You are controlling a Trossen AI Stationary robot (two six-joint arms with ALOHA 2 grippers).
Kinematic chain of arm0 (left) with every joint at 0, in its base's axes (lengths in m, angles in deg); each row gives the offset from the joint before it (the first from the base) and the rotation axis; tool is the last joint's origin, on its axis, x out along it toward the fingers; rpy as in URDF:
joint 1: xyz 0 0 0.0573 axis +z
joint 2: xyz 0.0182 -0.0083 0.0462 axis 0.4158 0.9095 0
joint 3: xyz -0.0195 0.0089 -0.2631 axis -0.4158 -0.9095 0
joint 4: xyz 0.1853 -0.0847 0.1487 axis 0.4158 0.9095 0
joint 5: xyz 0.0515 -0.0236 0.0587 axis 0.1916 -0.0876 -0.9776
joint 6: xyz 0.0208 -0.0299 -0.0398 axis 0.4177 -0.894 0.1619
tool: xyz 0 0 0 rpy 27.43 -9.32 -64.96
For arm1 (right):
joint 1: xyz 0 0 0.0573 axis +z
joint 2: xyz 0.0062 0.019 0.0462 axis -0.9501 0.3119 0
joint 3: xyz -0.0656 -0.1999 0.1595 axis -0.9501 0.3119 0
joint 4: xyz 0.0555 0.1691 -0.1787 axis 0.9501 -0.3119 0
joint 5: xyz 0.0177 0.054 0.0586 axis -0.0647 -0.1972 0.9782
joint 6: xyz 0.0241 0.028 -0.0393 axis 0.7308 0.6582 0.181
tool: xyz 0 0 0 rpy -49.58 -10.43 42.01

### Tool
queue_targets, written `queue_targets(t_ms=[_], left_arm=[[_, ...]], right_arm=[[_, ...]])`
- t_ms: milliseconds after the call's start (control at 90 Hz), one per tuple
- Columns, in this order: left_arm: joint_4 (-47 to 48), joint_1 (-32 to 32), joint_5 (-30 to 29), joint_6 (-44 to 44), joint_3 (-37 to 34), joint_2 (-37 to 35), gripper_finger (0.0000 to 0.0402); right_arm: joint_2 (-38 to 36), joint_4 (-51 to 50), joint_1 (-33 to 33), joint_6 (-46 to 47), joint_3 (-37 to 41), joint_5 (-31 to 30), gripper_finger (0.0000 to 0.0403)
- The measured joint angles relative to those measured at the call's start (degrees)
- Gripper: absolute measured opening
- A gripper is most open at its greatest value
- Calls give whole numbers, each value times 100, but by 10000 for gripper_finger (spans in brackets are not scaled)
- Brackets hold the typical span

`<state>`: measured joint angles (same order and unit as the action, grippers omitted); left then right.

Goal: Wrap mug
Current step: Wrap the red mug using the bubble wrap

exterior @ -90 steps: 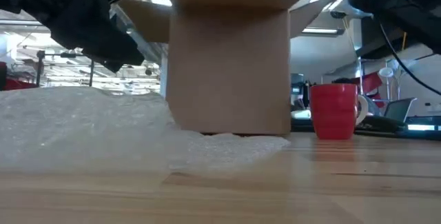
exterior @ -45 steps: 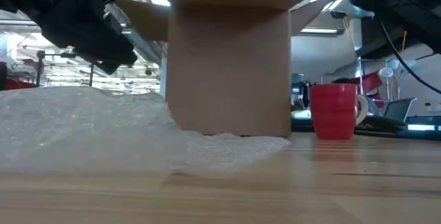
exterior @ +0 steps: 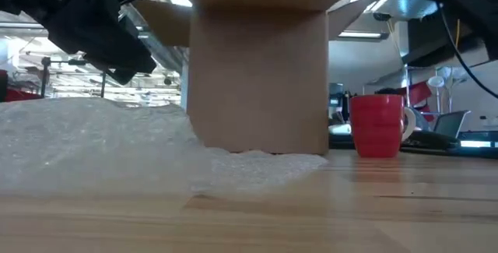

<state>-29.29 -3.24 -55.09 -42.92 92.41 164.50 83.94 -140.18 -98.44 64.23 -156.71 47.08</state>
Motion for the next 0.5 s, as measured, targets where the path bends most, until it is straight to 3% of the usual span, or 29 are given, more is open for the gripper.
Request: queue_targets(t_ms=[333,500], left_arm=[[-85,-114,-5,-74,0,0,0],[-108,-192,-51,-74,0,0,0]], right_arm=[[-908,404,77,206,-2,59,172],[-1160,-782,375,103,-2,-543,95]])
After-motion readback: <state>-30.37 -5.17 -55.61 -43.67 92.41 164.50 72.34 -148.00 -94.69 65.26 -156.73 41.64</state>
